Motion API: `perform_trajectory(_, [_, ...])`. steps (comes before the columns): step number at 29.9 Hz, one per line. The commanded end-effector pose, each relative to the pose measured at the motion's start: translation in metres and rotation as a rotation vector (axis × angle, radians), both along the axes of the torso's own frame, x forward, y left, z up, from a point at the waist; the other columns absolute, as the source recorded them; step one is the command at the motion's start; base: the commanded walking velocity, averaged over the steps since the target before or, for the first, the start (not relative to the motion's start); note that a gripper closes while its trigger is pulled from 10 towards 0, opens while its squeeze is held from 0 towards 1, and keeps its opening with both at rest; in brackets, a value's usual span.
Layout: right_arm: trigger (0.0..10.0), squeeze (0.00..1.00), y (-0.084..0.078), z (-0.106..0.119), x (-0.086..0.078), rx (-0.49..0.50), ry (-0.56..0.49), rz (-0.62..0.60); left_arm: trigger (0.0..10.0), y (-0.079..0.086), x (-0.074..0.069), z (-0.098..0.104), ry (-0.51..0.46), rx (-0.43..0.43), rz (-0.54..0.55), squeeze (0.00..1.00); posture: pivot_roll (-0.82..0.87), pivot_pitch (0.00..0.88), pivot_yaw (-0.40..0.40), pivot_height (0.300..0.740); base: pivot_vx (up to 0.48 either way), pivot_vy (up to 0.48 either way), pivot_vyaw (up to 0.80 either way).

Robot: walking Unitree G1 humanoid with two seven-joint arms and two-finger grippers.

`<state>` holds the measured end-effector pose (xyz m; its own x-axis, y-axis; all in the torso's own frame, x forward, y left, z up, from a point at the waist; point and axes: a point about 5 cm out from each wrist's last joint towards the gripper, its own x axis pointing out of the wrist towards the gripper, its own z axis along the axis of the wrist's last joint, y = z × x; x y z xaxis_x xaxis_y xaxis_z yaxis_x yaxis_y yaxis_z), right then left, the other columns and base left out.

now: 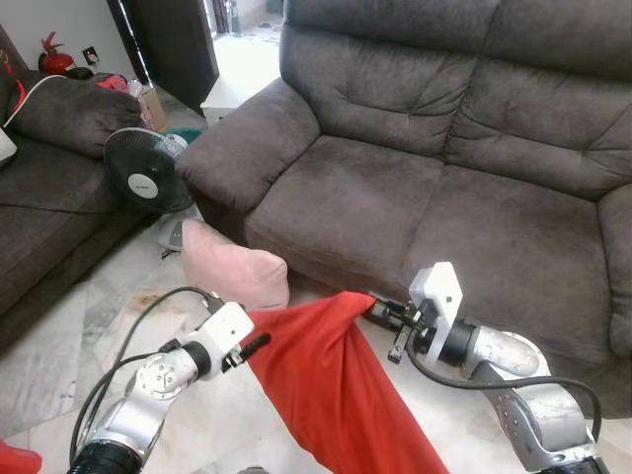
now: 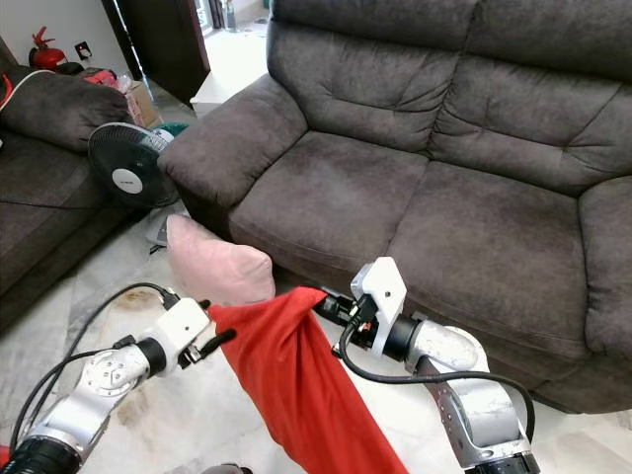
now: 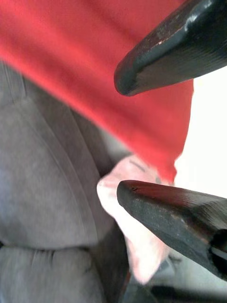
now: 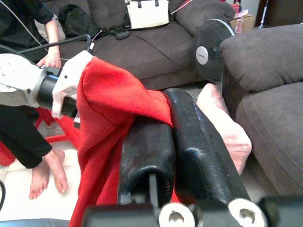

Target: Move the pillow to the sofa from floor

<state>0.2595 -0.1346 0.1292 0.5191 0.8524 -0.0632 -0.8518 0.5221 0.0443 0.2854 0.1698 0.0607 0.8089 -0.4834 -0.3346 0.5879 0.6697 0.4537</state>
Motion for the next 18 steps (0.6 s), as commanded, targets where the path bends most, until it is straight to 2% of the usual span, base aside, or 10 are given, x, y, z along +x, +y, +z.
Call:
perform_trajectory(1, [10.0,0.0,0.007,0.033,-0.002,0.075,-0.144,0.054,10.0,0.009,0.006,0.004,-0.05,0.045,0.057,0.0,0.09,0.048,0.013,0.74,0.0,0.0,0.0])
perform_trajectory(3, [10.0,0.0,0.006,0.033,-0.002,0.069,-0.144,0.057,10.0,0.015,0.011,0.006,-0.082,0.069,0.115,0.0,0.09,0.044,0.011,0.74,0.0,0.0,0.0])
perform_trajectory(7, [10.0,0.0,0.006,0.033,-0.002,0.064,-0.142,0.06,10.0,0.021,0.016,0.008,-0.124,0.094,0.166,0.0,0.09,0.043,0.011,0.74,0.0,0.0,0.0])
perform_trajectory(12, [10.0,0.0,0.004,0.034,-0.001,0.05,-0.145,0.052,10.0,0.021,0.018,0.009,-0.15,0.082,0.189,0.0,0.09,0.039,0.01,0.74,0.0,0.0,0.0])
perform_trajectory(13, [10.0,0.0,0.001,0.032,0.006,0.026,-0.154,-0.004,10.0,0.014,0.016,0.009,-0.126,-0.003,0.165,0.0,0.09,0.042,0.008,0.74,0.0,0.0,0.0])
perform_trajectory(14, [10.0,0.0,-0.001,0.031,0.011,0.01,-0.163,-0.051,10.0,0.009,0.014,0.01,-0.113,-0.045,0.136,0.0,0.09,0.044,0.007,0.74,0.0,0.0,0.0])
perform_trajectory(18, [10.0,0.0,-0.014,0.023,0.036,-0.048,-0.161,-0.289,10.0,-0.005,0.009,0.015,-0.11,-0.106,0.039,0.0,0.09,0.049,0.005,0.74,0.0,0.0,0.0])
